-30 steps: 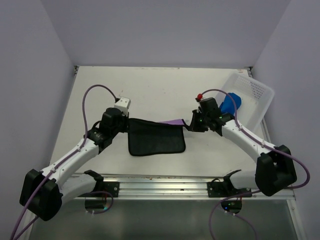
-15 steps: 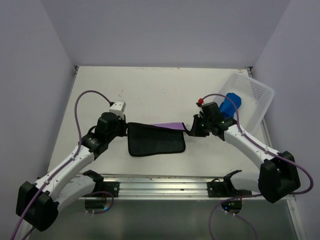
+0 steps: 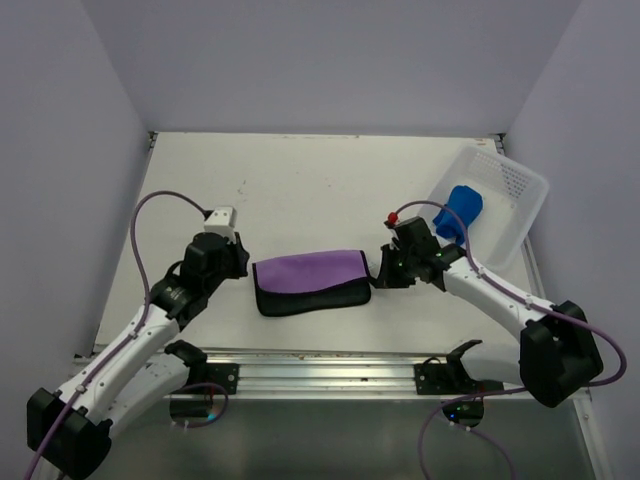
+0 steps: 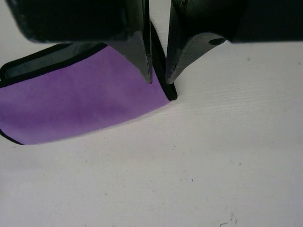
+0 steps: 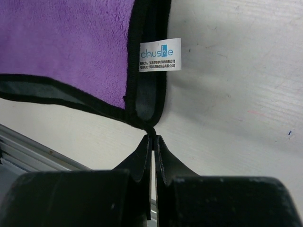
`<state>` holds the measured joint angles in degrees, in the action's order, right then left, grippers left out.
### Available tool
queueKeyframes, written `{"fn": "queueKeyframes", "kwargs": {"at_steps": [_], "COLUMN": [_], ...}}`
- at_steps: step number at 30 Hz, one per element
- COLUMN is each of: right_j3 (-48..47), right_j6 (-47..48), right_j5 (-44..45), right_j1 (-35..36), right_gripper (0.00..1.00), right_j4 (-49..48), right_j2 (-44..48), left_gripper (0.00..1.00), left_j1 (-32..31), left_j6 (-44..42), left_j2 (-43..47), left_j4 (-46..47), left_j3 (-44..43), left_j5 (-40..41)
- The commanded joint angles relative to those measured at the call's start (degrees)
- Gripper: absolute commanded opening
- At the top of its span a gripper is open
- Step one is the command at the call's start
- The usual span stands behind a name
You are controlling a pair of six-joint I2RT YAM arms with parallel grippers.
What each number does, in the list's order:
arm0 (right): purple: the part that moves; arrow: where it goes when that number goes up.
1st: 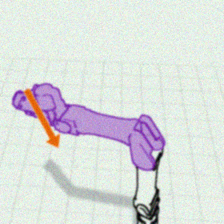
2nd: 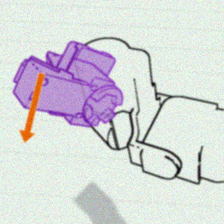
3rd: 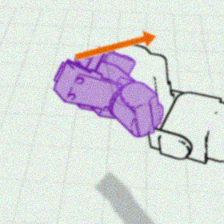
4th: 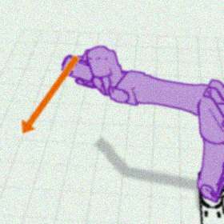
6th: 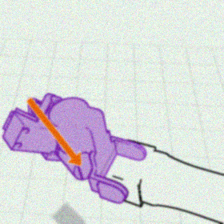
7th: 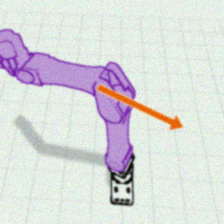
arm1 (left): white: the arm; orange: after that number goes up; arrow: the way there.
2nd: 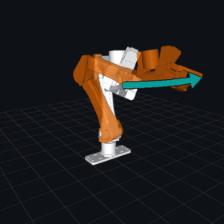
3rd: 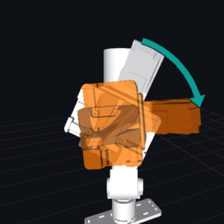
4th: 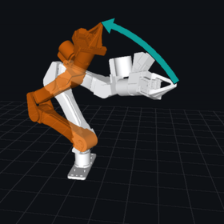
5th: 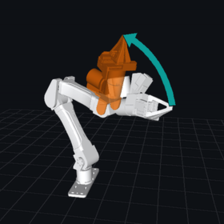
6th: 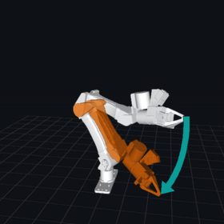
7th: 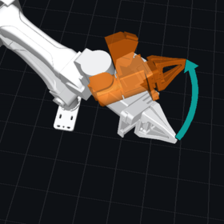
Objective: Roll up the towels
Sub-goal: Fold the towel
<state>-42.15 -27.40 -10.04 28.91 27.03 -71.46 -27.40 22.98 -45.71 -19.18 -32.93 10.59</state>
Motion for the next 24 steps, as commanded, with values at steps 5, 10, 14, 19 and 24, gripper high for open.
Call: {"fn": "queueKeyframes", "kwargs": {"at_steps": [5, 10, 14, 19, 24], "right_j3": [2.8, 3.7, 3.7, 2.9, 2.6], "right_j6": [-0.7, -0.7, -1.1, -1.3, -1.4], "right_j5": [0.6, 0.5, 1.0, 2.2, 2.7], "right_j1": [0.5, 1.1, 1.9, 2.6, 2.6], "right_gripper": [0.0, 0.0, 0.0, 0.0, 0.0], "right_j4": [0.7, 0.0, 0.0, 0.7, 1.0], "right_j2": [-1.0, -3.2, -3.7, -3.5, -3.1], "left_gripper": [0.23, 0.24, 0.24, 0.24, 0.25], "left_j1": [0.2, 0.2, 0.2, 0.2, 0.2], "left_j6": [2.0, 1.7, 2.7, 9.7, 18.4], "left_j2": [6.4, 4.8, 3.0, 0.5, -2.9], "left_j4": [-0.4, -0.6, -0.7, 2.1, 4.8], "left_j3": [1.5, 0.9, -0.6, 0.8, 5.8], "left_j5": [2.9, 2.1, 1.0, -4.9, -12.0]}}
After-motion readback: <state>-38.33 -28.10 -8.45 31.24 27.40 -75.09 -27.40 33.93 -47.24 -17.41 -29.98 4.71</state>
